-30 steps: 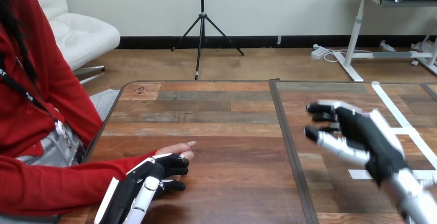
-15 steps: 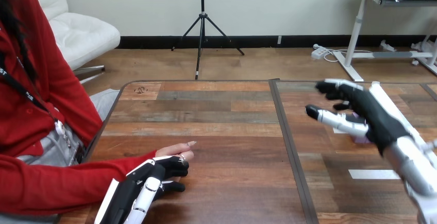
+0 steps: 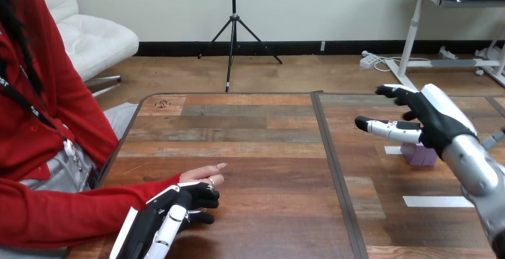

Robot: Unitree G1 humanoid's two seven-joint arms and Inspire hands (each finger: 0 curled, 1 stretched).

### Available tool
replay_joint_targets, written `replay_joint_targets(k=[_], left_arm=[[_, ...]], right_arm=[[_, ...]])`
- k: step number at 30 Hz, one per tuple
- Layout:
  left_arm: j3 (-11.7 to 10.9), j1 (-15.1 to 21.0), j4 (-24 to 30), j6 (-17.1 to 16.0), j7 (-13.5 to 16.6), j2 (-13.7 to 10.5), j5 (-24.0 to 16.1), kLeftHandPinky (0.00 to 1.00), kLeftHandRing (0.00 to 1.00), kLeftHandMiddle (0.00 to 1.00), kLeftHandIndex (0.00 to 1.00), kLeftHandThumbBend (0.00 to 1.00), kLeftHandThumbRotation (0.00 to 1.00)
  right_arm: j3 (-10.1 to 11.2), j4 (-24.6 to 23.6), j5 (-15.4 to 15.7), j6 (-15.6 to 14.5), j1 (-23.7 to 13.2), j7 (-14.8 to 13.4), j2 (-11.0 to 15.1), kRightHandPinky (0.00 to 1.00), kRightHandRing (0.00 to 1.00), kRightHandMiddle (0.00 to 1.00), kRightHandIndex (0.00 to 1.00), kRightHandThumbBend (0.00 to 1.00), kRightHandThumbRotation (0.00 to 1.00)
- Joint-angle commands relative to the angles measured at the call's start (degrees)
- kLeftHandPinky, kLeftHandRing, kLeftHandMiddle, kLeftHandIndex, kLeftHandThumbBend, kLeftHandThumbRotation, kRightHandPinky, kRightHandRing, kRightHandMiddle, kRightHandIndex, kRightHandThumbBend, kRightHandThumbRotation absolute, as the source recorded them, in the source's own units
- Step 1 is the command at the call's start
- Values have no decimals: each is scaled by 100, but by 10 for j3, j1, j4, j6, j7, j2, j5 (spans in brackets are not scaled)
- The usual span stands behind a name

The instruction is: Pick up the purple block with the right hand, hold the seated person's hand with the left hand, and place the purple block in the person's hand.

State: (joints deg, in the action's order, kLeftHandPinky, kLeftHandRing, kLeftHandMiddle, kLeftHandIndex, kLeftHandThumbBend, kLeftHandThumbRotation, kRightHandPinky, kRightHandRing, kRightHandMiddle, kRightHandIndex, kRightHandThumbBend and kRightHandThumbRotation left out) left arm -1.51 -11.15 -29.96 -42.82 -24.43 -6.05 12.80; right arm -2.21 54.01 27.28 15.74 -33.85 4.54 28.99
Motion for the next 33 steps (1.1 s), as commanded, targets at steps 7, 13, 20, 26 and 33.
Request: replay_joint_targets(k=[7,13,20,26,33], left_arm=[[-9,53,-18,-42,-1,3,-7,59,67,66,61,46,79],[-9,51,-20,-50,-1,3,-9,57,67,66,61,46,79],[-7,52,-29,-58,-9,3,-3,56,66,66,60,45,79],[-7,55,-40,-73,-12,4,-1,55,65,65,60,44,79],[-7,55,-46,-82,-10,6,-4,54,64,65,59,43,79]], right_arm=[[-132,145,154,-96,-208,-83,38,92,96,96,92,83,92],[-149,170,170,-118,-219,-77,32,94,97,98,94,87,98],[-164,191,178,-141,-226,-70,25,95,98,98,95,90,100],[-172,205,174,-159,-228,-57,19,95,98,99,96,94,100],[-182,214,170,-166,-222,-55,13,93,97,98,95,98,100]])
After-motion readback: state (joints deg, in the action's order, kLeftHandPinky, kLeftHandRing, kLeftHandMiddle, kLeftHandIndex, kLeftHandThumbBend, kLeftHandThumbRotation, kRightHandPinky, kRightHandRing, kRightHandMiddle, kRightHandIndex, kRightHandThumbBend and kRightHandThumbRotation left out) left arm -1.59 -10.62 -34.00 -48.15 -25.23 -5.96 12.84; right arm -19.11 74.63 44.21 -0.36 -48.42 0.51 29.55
